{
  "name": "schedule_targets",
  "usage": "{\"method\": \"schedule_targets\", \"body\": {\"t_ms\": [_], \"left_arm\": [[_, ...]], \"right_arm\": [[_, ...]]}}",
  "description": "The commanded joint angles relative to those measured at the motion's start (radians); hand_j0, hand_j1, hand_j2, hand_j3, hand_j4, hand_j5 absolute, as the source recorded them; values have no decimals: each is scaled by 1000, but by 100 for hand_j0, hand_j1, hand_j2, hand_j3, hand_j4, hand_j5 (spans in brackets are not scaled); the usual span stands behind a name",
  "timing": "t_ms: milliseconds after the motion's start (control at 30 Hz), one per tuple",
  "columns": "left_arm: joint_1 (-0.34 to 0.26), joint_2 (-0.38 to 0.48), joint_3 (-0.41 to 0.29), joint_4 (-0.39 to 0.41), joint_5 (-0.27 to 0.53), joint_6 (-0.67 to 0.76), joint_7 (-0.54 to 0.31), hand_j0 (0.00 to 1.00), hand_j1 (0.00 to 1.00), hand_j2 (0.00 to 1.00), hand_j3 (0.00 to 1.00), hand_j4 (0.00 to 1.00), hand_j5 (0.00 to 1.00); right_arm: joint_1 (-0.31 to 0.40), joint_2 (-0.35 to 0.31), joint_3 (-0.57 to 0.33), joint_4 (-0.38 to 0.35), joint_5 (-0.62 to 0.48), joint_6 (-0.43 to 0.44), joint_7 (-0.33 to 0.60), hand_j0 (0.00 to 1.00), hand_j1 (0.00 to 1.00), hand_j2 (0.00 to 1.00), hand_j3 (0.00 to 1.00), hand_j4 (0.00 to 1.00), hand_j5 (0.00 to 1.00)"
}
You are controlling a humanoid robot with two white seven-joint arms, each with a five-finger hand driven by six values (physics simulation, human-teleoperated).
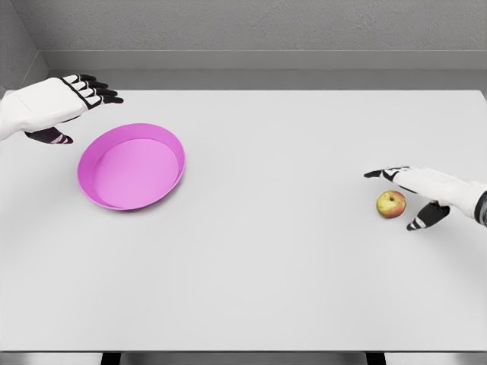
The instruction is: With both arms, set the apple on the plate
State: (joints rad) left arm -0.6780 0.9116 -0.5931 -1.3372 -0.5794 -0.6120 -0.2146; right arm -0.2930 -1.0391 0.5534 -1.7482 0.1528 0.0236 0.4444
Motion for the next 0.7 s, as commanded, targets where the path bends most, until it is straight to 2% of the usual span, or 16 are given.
{"method": "schedule_targets", "body": {"t_ms": [0,167,667], "left_arm": [[0,1,1,0,6,1,1,100,100,100,100,100,100],[0,1,1,0,6,1,0,100,100,100,100,100,100],[0,12,2,-2,6,1,1,100,100,100,100,100,100]], "right_arm": [[0,4,16,-1,-1,-1,8,100,100,100,100,100,100],[-25,5,48,4,-1,4,7,100,100,100,100,100,100],[-38,13,49,42,-3,9,5,100,100,100,100,100,100]]}}
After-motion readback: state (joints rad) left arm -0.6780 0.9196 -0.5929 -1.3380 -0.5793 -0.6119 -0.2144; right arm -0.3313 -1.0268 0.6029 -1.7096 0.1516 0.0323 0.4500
